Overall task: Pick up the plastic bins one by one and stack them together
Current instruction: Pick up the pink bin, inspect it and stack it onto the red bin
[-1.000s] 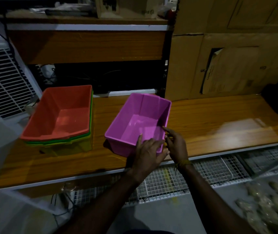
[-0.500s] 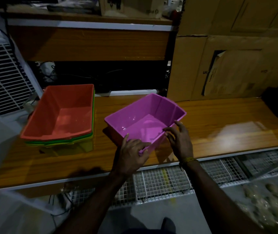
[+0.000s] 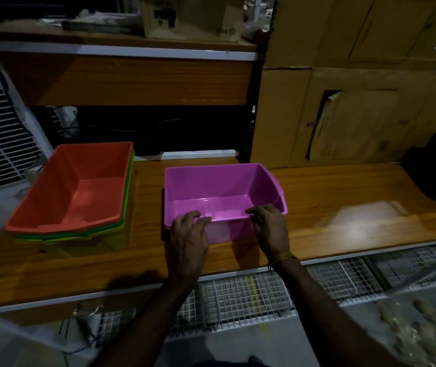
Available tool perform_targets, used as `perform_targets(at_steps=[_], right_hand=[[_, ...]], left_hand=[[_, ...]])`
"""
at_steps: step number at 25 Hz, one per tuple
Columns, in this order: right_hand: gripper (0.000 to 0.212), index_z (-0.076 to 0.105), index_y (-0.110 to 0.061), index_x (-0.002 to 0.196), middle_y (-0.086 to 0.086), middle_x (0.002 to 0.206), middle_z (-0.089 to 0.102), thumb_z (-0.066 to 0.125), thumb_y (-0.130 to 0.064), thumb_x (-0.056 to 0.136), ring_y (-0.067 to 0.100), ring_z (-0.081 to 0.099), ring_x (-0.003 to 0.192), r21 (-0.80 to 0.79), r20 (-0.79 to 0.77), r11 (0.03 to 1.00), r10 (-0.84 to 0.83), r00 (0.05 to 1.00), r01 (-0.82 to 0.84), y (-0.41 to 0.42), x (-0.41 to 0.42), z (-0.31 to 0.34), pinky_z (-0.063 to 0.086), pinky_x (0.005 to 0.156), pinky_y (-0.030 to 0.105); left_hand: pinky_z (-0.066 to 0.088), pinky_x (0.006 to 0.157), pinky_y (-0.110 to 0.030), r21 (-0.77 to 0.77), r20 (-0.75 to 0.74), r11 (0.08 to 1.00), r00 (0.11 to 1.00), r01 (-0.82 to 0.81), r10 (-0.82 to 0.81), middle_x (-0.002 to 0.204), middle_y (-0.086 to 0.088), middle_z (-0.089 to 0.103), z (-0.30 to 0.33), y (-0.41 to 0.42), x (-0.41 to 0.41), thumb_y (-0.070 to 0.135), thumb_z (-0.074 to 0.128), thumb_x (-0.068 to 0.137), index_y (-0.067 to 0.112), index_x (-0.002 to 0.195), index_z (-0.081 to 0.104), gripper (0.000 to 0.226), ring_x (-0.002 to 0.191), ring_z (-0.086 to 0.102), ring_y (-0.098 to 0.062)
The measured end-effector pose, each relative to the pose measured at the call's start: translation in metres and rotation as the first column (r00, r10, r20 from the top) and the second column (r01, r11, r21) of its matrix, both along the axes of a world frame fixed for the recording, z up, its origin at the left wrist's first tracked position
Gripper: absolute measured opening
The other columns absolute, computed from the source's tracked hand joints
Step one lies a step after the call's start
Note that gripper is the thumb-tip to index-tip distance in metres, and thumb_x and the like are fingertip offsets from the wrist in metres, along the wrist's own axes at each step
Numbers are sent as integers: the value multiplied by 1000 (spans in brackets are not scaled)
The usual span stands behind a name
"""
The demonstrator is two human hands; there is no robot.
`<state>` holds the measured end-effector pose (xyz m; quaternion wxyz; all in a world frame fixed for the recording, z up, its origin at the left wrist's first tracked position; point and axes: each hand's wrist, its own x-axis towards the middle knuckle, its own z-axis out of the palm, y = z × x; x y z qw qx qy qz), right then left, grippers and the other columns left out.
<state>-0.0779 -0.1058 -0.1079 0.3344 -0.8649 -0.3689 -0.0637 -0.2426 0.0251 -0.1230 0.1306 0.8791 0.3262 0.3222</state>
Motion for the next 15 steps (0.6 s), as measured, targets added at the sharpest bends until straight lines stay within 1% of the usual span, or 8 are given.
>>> perform_targets(at_steps=[2,4,6,8,10,12,13,15], right_hand=[[28,74,-20,105,9,95,66,64,-5,83,28,64,88,40,-3,999,11,1000,-11,-7,-3,1,53,74,39],[27,73,-17,106,9,96,65,61,-4,86,25,64,89,89,-24,996,33,999,-30,-15,-3,4,52,76,36],[27,73,-14,109,10,98,64,58,-4,89,24,64,91,127,-46,991,44,998,-38,-21,2,9,51,80,33],[25,72,-14,110,10,99,65,58,-5,91,24,63,93,130,-50,991,35,998,-28,-26,11,12,50,82,32],[23,72,-17,107,9,98,65,59,-11,89,27,62,94,96,-34,995,-3,999,6,-33,19,10,50,81,37],[26,74,-20,104,8,97,66,55,-20,86,30,60,95,50,-21,997,-55,998,56,-41,27,6,48,80,39],[29,75,-21,102,8,97,66,51,-24,85,30,59,96,37,-15,997,-69,997,70,-44,29,4,47,81,39],[36,75,-20,101,9,99,64,47,-31,82,31,58,98,28,-14,997,-70,997,70,-48,33,0,46,82,39]], left_hand=[[49,92,-42,-29,-44,996,995,89,-90,121,-1,60,-4,-23,19,16,52,85,26,120,66,38,115,51,-26],[45,103,-47,-91,-122,987,982,133,-144,134,-9,53,-9,-50,35,19,56,88,23,132,56,45,133,42,-32],[34,115,-49,-101,-184,982,967,158,-175,146,-13,43,-10,-71,47,24,61,87,24,141,48,56,146,25,-38],[26,117,-50,-106,-179,977,963,185,-202,147,-13,40,-8,-76,55,30,60,88,26,142,47,55,149,16,-39],[22,118,-48,-123,-91,971,972,207,-218,137,-13,45,-9,-68,59,34,54,90,25,135,54,46,147,19,-40],[13,123,-42,-152,28,965,977,215,-214,120,-12,50,-9,-51,59,36,52,89,24,120,61,34,140,33,-40],[9,124,-42,-159,78,962,974,223,-213,113,-11,50,-9,-42,59,36,53,89,23,112,62,28,134,40,-37],[12,124,-48,-164,151,956,964,243,-219,103,-8,49,-6,-26,55,34,57,86,18,97,60,20,122,46,-29]])
